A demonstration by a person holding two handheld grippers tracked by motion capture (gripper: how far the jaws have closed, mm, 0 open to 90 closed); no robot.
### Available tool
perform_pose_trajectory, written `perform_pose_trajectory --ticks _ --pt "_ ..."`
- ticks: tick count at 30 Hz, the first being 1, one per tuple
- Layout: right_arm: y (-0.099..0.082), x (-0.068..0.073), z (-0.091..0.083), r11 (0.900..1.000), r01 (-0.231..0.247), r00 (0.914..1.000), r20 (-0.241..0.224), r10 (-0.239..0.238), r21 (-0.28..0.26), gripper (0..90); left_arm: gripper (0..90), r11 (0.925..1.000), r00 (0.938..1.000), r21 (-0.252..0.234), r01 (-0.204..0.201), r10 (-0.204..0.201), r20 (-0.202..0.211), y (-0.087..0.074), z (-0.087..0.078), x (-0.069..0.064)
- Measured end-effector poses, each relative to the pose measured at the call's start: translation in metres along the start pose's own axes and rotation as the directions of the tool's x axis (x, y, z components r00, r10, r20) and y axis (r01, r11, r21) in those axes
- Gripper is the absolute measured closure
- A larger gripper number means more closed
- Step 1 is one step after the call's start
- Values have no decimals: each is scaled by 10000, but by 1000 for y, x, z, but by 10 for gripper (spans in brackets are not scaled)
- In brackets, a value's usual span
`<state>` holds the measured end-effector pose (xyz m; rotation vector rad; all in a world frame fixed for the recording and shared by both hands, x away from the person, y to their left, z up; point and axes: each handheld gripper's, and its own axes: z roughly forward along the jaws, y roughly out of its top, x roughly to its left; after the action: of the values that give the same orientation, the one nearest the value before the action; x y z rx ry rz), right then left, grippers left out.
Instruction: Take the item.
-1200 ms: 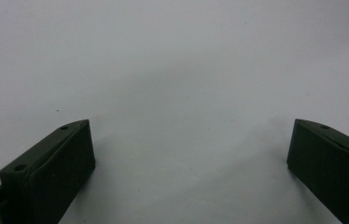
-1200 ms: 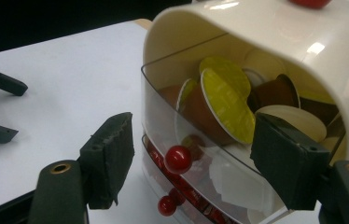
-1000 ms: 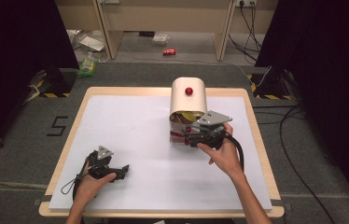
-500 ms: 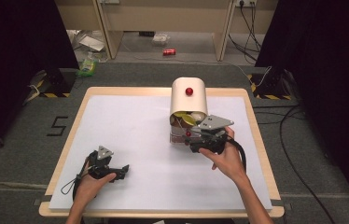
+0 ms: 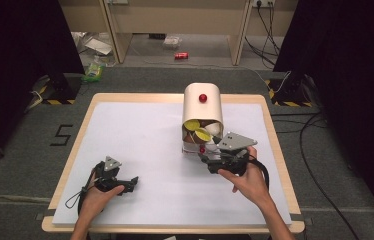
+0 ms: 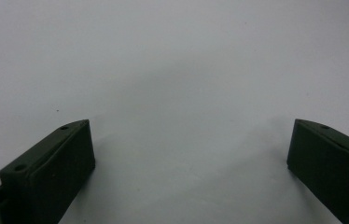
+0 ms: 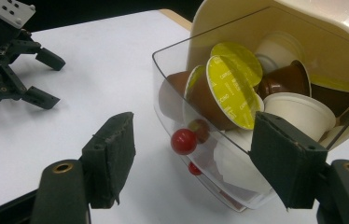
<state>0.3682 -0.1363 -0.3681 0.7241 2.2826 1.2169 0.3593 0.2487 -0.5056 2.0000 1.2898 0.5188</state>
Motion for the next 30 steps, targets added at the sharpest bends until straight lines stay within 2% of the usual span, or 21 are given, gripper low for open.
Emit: perform_pose_trajectory --ticks 19,30 --pt "0 6 -6 9995 72 9998 -173 -67 303 321 2 10000 10000 0 1 -1 5 0 0 0" --pt "-3 12 -11 9986 303 9991 -300 -290 440 321 2 10000 10000 0 0 0 4 0 0 0"
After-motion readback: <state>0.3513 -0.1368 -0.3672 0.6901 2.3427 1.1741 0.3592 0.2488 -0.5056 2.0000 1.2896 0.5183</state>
